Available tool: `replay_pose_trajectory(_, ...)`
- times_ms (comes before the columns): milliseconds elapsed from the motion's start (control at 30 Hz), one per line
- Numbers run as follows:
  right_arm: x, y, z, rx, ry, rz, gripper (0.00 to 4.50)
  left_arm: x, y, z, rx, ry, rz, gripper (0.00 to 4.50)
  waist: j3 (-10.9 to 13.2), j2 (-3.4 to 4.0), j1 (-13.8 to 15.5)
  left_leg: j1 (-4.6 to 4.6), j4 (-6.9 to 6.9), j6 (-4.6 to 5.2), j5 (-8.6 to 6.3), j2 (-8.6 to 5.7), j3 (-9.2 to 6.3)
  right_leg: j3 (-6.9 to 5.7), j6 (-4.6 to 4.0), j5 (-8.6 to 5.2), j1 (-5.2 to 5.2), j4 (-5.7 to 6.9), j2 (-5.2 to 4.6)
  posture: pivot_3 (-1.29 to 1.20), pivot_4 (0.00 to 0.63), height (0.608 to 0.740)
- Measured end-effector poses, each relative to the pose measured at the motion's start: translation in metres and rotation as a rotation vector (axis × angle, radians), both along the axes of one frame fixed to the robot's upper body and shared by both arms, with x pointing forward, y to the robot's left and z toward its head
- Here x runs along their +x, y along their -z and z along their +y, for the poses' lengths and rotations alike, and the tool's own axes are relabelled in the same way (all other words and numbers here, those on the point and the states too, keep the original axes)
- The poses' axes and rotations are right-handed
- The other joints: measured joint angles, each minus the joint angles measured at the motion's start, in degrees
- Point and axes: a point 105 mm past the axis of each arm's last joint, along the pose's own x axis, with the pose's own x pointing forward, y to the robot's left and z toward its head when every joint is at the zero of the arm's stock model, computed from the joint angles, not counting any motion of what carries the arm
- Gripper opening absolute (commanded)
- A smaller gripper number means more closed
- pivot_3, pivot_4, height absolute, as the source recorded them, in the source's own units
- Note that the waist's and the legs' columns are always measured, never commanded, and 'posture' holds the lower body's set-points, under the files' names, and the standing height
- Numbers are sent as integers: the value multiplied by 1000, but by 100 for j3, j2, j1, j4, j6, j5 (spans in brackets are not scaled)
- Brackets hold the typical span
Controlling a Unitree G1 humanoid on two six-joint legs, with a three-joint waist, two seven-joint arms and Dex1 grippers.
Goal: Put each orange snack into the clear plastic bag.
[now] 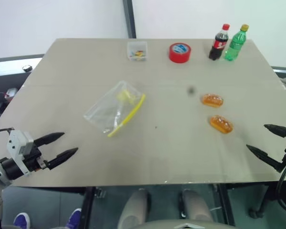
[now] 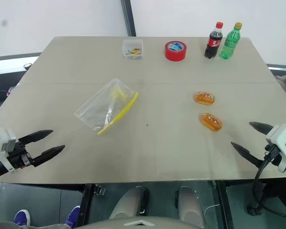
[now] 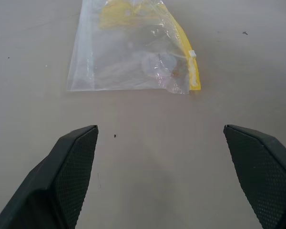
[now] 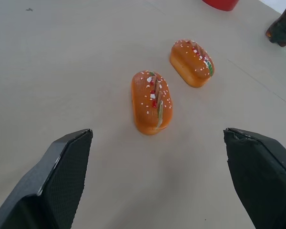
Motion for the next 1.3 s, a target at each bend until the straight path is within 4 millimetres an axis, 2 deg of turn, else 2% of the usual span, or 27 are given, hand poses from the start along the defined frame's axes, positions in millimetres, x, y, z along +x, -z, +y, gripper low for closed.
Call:
replay_pose_trajectory(100, 0, 1, 0, 2, 4, 0, 4500, 5, -2, -3, -9, 8, -11, 4467, 0, 0, 6, 0, 0, 0, 0, 0, -3, 2, 0, 0, 1, 0, -1, 0, 150, 740)
replay_pose_trajectory(267, 7, -3, 6, 12, -4, -26, 4500, 18, -10, -31, -55, 73, -64, 4467, 0, 0, 11, -2, 0, 0, 0, -2, -8, 3, 0, 0, 1, -2, -3, 0, 150, 740)
replay_pose_trajectory(433, 18, -10, 18, 56, -28, -68, 4500, 23, -4, -34, -161, -29, 3, 4467, 1, 2, -31, -2, -6, 0, -1, -2, -3, 2, 2, 2, -5, 0, -1, 0, 150, 740)
replay_pose_trajectory(600, 29, -25, 71, 64, -189, -144, 4500, 27, 11, -34, -442, -212, 391, 4467, 4, 3, -17, -2, 2, 1, 0, -5, -21, -32, 5, 1, -6, 14, 20, 0, 150, 740)
replay_pose_trajectory(667, 31, -29, 90, 57, -244, -166, 4500, 31, 12, -40, -537, -234, 488, 4467, 4, 3, 2, -4, 8, 0, 0, -13, -29, -39, 5, 1, -5, 14, 29, 0, 150, 740)
replay_pose_trajectory(733, 31, -28, 98, 43, -261, -172, 4500, 34, 15, -42, -579, -273, 531, 4467, 3, 1, 4, -5, 7, 0, 0, -21, -30, -39, 6, 1, -2, 14, 22, 0, 150, 740)
replay_pose_trajectory(933, 30, -26, 103, 25, -267, -177, 4500, 61, 12, -59, -774, -329, 561, 4467, -12, 16, 66, 0, 10, -2, 2, -37, -48, -56, 8, 1, 9, 20, 6, 0, 150, 740)
replay_pose_trajectory(1133, 29, -20, 103, 23, -254, -161, 4500, 95, 15, -86, -967, -341, 603, 4467, -36, 31, 157, 1, 17, -3, 3, -54, -59, -65, 8, 1, 12, 22, 0, 0, 150, 740)
replay_pose_trajectory(1300, 27, -15, 104, 25, -252, -148, 4500, 127, 21, -100, -1131, -378, 639, 4467, -110, 79, 173, 9, 18, -3, 5, -67, -66, -69, 12, -1, 23, 24, -4, 0, 150, 740)
